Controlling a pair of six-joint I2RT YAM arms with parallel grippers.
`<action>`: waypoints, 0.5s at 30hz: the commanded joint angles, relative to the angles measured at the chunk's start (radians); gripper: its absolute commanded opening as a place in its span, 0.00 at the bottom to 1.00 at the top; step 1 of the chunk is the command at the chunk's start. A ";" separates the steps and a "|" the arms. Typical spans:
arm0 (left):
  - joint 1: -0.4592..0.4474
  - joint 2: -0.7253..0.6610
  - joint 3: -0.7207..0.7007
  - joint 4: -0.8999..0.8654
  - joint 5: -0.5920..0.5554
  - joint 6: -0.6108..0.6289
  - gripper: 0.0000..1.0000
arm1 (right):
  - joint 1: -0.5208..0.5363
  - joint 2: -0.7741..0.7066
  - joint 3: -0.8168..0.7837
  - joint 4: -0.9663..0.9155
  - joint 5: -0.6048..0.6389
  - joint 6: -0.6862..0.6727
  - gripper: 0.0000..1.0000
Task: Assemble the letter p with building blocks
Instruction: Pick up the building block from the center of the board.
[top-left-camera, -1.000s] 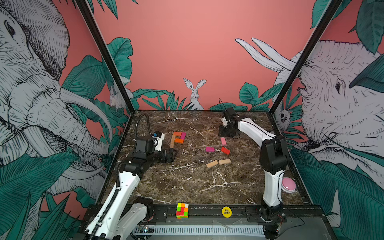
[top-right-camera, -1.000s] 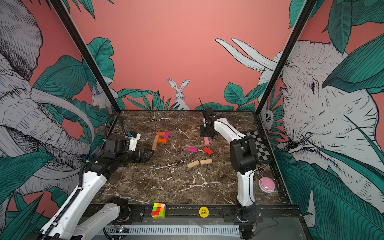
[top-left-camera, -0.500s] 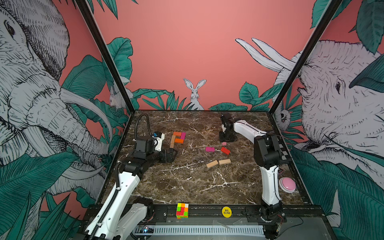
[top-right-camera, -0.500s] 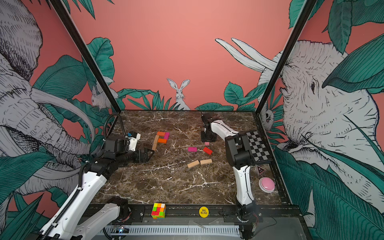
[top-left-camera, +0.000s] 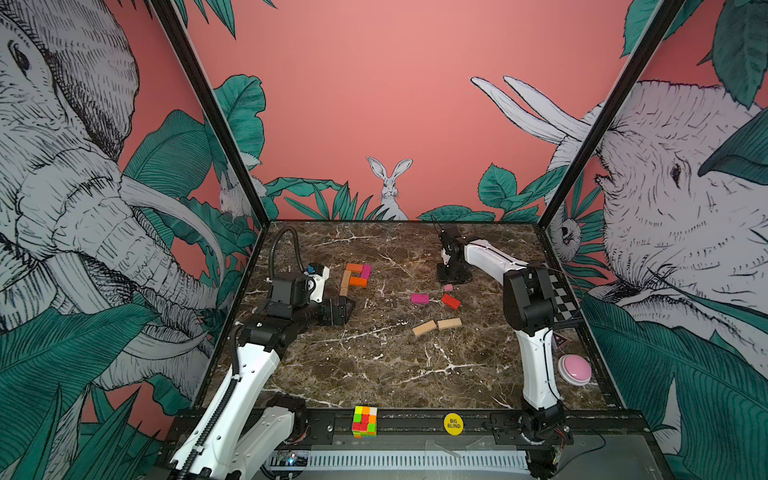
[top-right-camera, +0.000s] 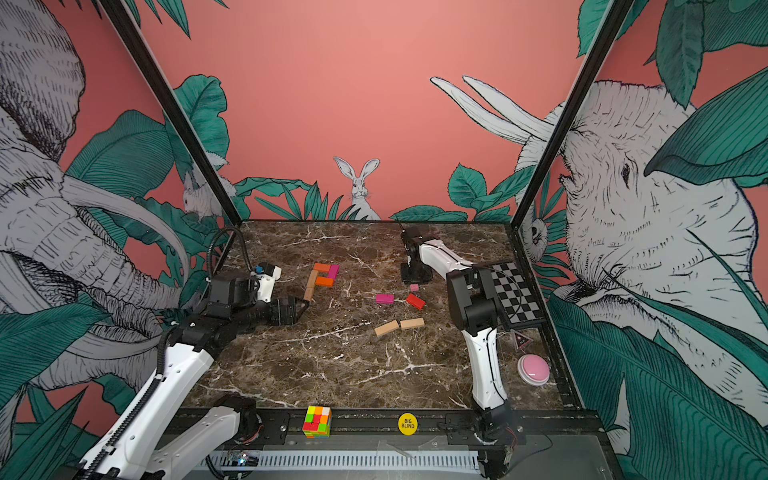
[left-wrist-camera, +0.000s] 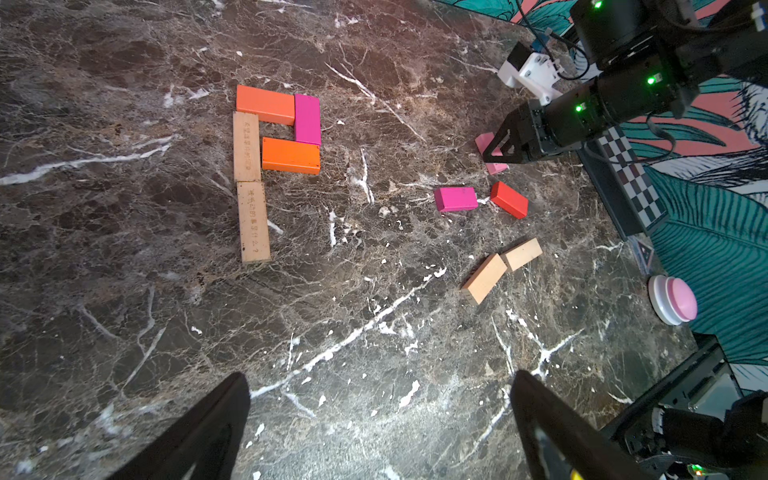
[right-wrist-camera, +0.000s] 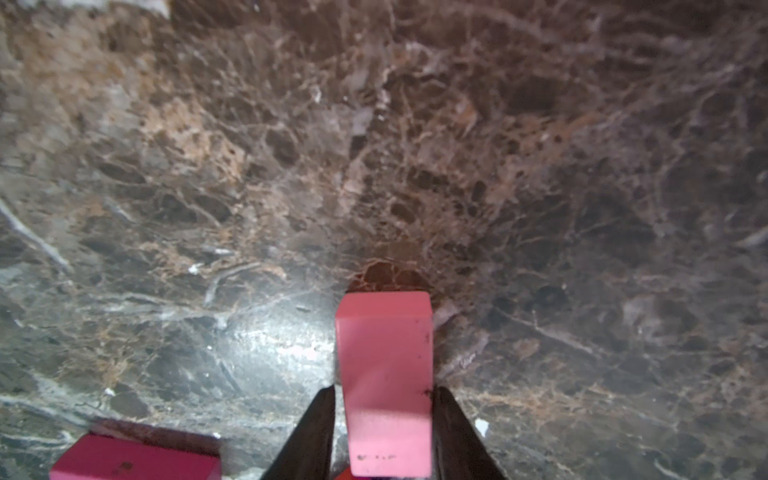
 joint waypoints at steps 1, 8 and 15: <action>0.004 -0.017 -0.001 0.014 0.010 0.009 1.00 | -0.003 0.021 0.012 -0.018 0.019 -0.006 0.33; 0.004 -0.018 -0.001 0.014 0.010 0.009 1.00 | -0.003 0.008 -0.011 -0.003 0.008 -0.010 0.21; 0.005 -0.017 0.000 0.015 0.008 0.009 0.99 | 0.002 -0.104 -0.044 -0.001 -0.006 0.015 0.14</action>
